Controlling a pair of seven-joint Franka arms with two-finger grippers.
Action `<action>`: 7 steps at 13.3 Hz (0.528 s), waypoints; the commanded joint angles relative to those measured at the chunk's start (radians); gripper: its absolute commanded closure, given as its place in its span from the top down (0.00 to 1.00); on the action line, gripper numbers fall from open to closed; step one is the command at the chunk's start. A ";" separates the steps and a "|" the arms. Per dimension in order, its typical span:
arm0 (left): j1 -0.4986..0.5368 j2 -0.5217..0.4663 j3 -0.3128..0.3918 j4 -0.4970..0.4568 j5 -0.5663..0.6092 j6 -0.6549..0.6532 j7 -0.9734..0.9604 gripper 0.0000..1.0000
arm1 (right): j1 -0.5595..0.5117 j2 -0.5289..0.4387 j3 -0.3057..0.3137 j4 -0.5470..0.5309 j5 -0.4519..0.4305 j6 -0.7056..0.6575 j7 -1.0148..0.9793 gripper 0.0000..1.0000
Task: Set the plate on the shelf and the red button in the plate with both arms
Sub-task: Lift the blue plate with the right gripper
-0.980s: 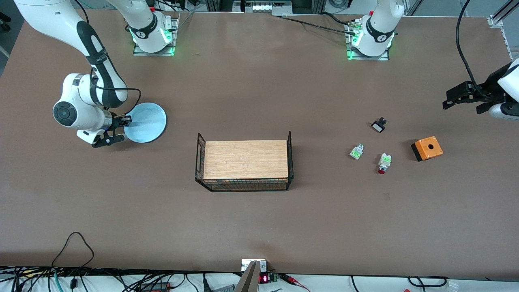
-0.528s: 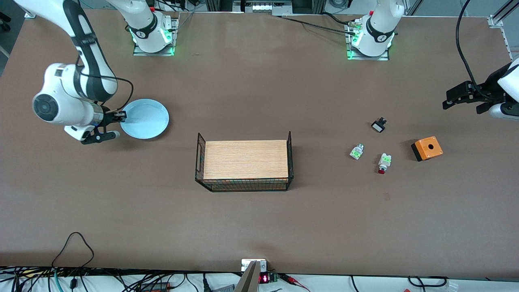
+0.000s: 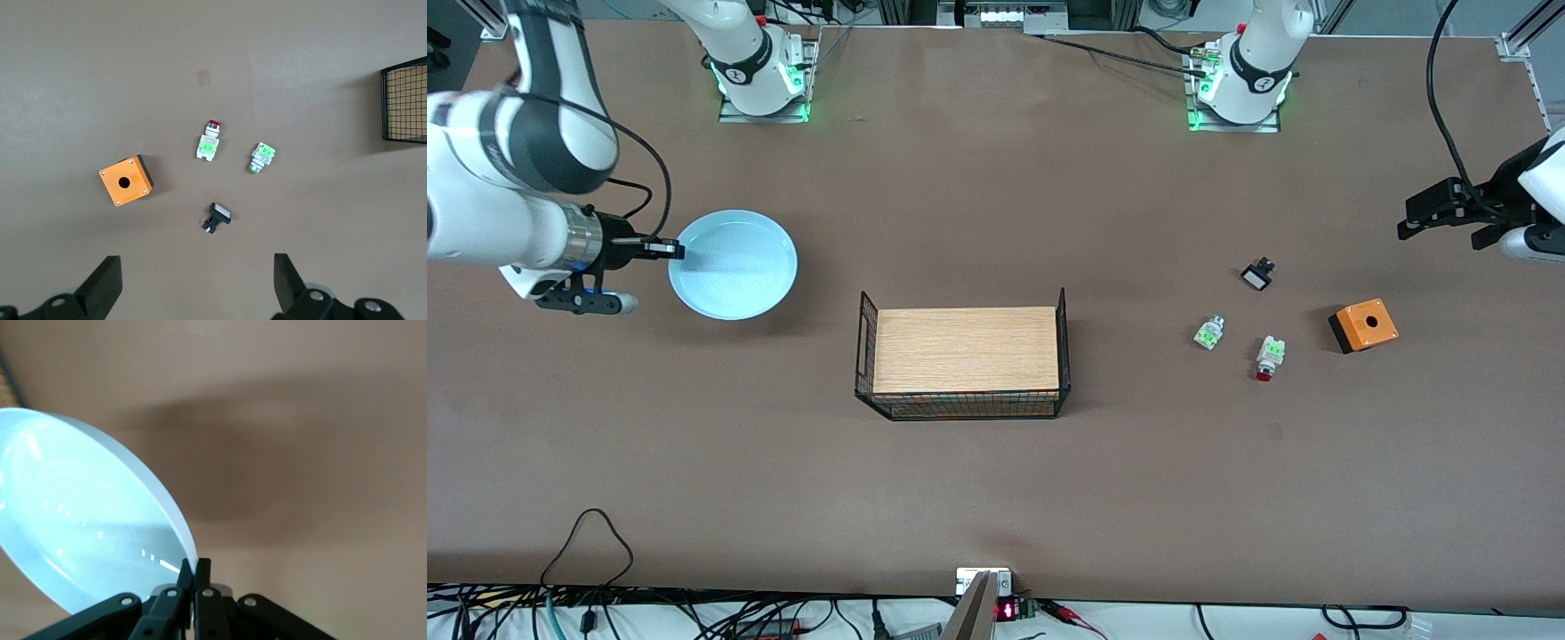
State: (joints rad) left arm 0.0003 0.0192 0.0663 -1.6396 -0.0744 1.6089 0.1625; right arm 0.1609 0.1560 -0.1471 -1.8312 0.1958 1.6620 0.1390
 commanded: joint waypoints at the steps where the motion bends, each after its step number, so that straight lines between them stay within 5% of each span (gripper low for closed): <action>1: 0.004 0.011 0.001 0.030 -0.022 -0.018 0.011 1.00 | 0.070 -0.024 0.000 0.075 0.050 -0.082 0.193 0.00; 3: 0.004 0.011 0.001 0.030 -0.024 -0.018 0.011 1.00 | 0.142 -0.044 0.001 0.102 0.062 -0.096 0.354 0.00; 7: 0.004 0.011 0.003 0.030 -0.024 -0.020 0.011 1.00 | 0.235 -0.042 0.004 0.151 0.229 -0.081 0.686 0.00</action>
State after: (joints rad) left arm 0.0004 0.0192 0.0663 -1.6396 -0.0744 1.6089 0.1625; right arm 0.3617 0.1125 -0.1344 -1.7063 0.3740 1.5894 0.7071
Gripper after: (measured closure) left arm 0.000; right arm 0.969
